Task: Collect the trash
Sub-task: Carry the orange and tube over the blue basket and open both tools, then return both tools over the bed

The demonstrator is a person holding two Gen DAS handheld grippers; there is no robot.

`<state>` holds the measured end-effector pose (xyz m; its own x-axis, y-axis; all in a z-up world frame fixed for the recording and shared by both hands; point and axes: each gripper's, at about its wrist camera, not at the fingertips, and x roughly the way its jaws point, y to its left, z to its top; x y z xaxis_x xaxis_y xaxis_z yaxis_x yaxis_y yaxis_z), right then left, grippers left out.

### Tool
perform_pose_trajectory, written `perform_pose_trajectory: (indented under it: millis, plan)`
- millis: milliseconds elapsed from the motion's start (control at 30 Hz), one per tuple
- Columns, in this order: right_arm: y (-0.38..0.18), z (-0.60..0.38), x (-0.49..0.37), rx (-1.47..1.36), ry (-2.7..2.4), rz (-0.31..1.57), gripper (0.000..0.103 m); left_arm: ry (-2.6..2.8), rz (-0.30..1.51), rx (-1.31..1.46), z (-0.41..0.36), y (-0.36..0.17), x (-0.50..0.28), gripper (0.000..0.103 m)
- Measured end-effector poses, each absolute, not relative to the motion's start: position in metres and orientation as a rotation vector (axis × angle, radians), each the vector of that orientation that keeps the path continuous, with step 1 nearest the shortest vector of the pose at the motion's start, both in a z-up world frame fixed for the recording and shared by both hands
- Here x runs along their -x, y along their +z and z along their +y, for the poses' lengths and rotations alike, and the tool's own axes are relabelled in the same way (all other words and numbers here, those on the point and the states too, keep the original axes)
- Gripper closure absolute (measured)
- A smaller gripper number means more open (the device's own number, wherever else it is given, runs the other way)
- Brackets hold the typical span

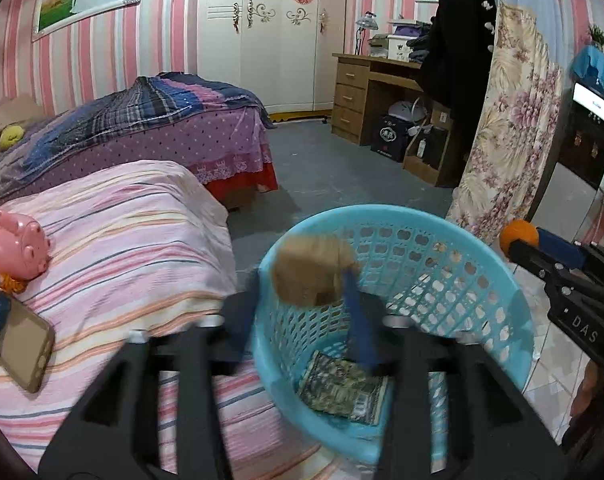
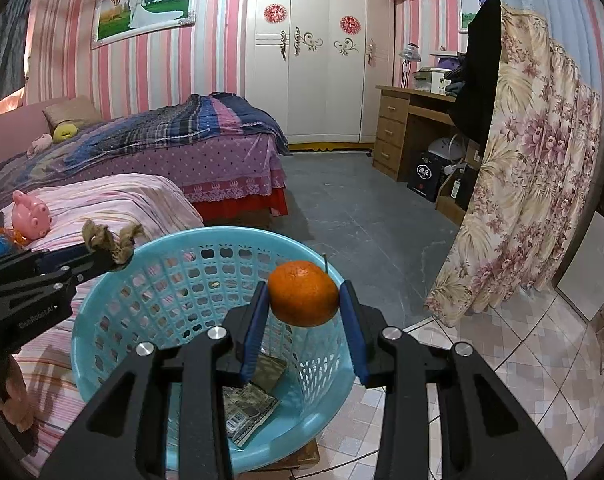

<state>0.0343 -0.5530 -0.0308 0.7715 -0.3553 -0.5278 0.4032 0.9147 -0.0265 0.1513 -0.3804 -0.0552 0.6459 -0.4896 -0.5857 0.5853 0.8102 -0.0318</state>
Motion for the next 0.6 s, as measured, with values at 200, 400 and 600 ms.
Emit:
perform_pose_trajectory:
  millis: [200,400,600]
  plan:
    - [-0.035,-0.551,-0.037,-0.097,-0.403,0.562,0.066,-0.537,0.54,-0.19,-0.358,-0.046,-0.145,0.016]
    - [-0.041,-0.546,-0.046,-0.113,-0.392,0.572,0.065,-0.455,0.509,-0.158,-0.323,-0.041,-0.146,0.011]
    - [-0.043,-0.529,-0.057,-0.094,-0.396,0.562,0.042,-0.391,0.491,-0.141,-0.293,-0.036,-0.147,0.008]
